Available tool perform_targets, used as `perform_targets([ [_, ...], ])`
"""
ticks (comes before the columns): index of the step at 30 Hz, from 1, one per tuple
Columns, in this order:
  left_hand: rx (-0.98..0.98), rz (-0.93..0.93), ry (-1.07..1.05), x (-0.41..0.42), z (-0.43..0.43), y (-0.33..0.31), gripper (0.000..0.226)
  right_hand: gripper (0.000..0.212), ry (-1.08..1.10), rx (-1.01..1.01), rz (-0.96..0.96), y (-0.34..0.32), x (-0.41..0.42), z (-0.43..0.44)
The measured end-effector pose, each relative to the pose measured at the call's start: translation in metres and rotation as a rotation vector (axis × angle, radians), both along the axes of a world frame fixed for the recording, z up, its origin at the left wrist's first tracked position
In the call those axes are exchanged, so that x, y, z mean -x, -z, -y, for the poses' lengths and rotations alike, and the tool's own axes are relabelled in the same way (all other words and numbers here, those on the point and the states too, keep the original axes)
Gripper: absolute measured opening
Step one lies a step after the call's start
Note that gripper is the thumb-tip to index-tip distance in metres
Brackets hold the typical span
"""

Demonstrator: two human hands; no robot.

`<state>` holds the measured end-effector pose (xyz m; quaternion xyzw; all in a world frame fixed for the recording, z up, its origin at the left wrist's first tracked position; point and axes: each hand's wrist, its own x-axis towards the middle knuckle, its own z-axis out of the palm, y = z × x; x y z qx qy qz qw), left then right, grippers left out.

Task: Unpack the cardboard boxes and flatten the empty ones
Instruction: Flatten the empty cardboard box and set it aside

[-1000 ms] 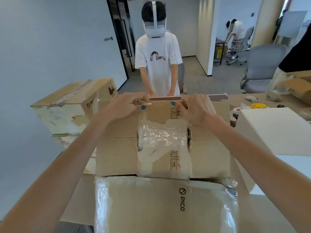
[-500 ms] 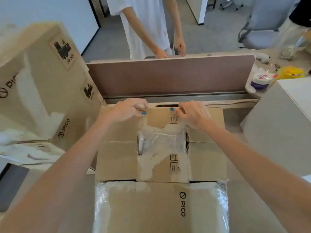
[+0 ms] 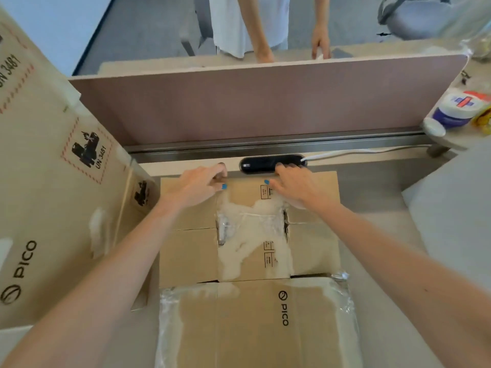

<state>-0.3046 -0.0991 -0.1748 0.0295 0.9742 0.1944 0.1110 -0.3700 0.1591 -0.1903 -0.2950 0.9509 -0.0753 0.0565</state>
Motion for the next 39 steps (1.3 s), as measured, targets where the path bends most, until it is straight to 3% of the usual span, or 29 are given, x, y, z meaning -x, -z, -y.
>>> perform_targets([
  [5, 0.106, -0.039, 0.006, -0.001, 0.003, 0.038, 0.011, 0.041, -0.041, -0.113, 0.169, 0.025, 0.006, 0.002],
  [11, 0.196, -0.02, -0.063, -0.017, -0.009, 0.076, 0.045, 0.058, -0.02, -0.173, 0.335, 0.051, -0.004, -0.004],
  [17, 0.049, -0.219, -0.246, -0.085, -0.049, 0.102, 0.049, 0.054, 0.041, 0.006, 0.144, 0.068, -0.07, -0.019],
  [23, 0.171, -0.1, -0.262, -0.123, -0.072, 0.137, 0.067, 0.065, 0.072, -0.022, 0.137, 0.103, -0.12, -0.022],
  [30, 0.279, -0.059, -0.281, -0.118, -0.078, 0.152, 0.066, 0.065, 0.089, -0.109, 0.069, 0.124, -0.116, -0.02],
  [39, 0.338, -0.105, -0.308, -0.081, -0.073, 0.158, 0.066, 0.066, 0.077, -0.08, -0.008, 0.129, -0.08, -0.013],
])
